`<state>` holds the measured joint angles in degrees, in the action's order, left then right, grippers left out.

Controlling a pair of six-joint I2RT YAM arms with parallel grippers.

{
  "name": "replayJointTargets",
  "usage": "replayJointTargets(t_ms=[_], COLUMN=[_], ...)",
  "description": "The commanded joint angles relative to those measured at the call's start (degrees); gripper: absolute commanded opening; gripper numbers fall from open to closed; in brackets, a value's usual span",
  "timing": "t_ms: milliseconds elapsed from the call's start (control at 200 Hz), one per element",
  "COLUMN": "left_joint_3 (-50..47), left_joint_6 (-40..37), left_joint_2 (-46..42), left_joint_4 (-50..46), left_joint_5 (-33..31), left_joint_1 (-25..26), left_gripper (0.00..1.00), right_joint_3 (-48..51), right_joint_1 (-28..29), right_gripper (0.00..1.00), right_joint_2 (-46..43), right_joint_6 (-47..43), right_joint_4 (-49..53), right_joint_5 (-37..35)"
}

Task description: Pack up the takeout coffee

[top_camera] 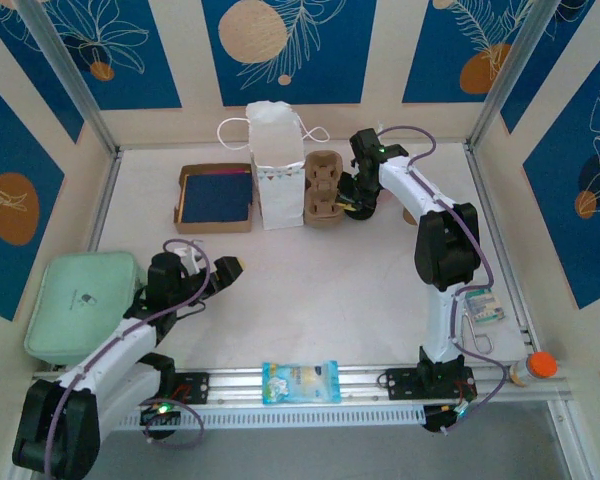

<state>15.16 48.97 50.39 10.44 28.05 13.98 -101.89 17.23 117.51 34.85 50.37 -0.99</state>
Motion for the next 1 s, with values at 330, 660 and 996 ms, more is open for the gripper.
replayJointTargets(t_ms=[330,660,996], left_joint_3=[0.8,0.9,0.9], left_joint_6=[-2.1,-1.9,-1.7], left_joint_2=[-2.8,-2.6,-3.0], left_joint_4=[-3.1,-3.0,-3.1], left_joint_5=[-0.5,-0.5,-0.3], left_joint_1=[-0.8,-0.8,-0.8], left_gripper=[0.98,0.98,0.98], right_joint_3=[1.2,5.1,9.4], right_joint_1=[-0.2,-1.9,-2.9], right_gripper=[0.02,0.00,0.00], right_joint_2=[-3.5,-9.7,-14.9], right_joint_6=[0.7,1.0,0.0], right_joint_4=[0.0,-2.2,-3.0], right_joint_5=[2.9,6.7,9.3])
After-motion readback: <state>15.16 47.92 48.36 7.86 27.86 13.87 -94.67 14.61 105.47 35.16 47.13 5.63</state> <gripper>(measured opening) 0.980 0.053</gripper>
